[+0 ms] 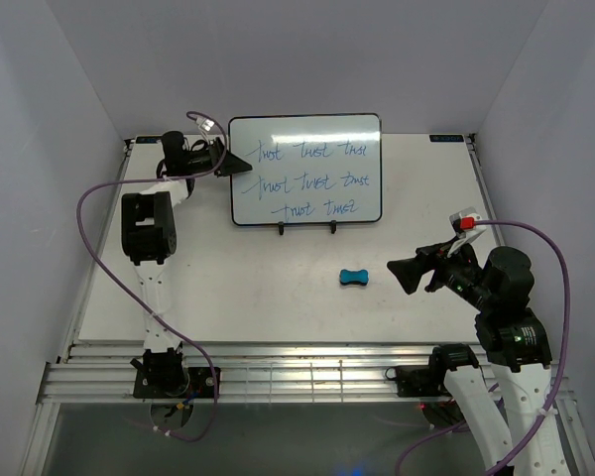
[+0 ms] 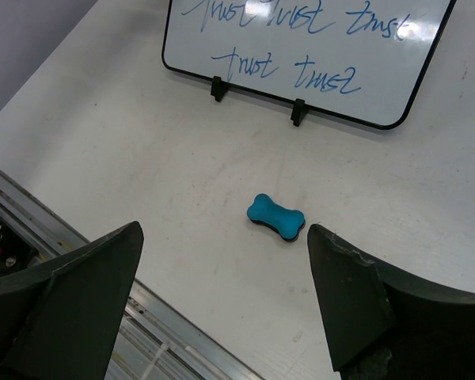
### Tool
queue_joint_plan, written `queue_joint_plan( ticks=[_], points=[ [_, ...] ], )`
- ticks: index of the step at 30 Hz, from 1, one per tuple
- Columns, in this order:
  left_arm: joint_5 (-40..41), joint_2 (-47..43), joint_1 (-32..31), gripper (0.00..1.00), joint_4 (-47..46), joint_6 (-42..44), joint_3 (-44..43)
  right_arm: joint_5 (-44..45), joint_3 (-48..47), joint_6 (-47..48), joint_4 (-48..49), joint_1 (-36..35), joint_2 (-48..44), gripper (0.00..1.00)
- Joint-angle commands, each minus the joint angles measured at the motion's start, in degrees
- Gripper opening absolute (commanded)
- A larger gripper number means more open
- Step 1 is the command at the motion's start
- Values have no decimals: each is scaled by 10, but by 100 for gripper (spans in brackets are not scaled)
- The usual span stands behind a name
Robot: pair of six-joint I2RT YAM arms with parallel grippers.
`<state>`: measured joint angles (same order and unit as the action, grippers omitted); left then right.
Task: Erase the whiteboard
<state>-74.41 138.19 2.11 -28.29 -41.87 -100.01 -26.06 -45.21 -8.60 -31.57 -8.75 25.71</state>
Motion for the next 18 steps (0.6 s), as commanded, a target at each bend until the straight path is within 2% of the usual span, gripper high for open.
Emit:
queue_joint_plan(
  ticks=[1, 3, 8, 13, 16, 17, 18],
  points=[
    [-33, 3, -1, 57, -27, -8, -20, -1, -25, 5, 5, -4, 1, 90],
    [-36, 8, 0, 50, -33, -13, -21, -1, -26, 6, 5, -4, 2, 90],
    [-38, 19, 0, 48, -43, -22, -25, 0, -24, 9, 5, -4, 2, 90],
    [-41, 24, -1, 36, -50, -32, -30, 8, -22, 9, 8, -3, 0, 90],
    [-40, 28, -1, 17, -65, -47, -33, 10, -27, 9, 8, -3, 0, 90],
    [-39, 28, 0, 6, -75, -52, -33, 10, -27, 8, 9, -4, 0, 90],
    [-38, 26, 0, 2, -81, -58, -33, 11, -27, 8, 9, -4, -1, 90]
  ],
)
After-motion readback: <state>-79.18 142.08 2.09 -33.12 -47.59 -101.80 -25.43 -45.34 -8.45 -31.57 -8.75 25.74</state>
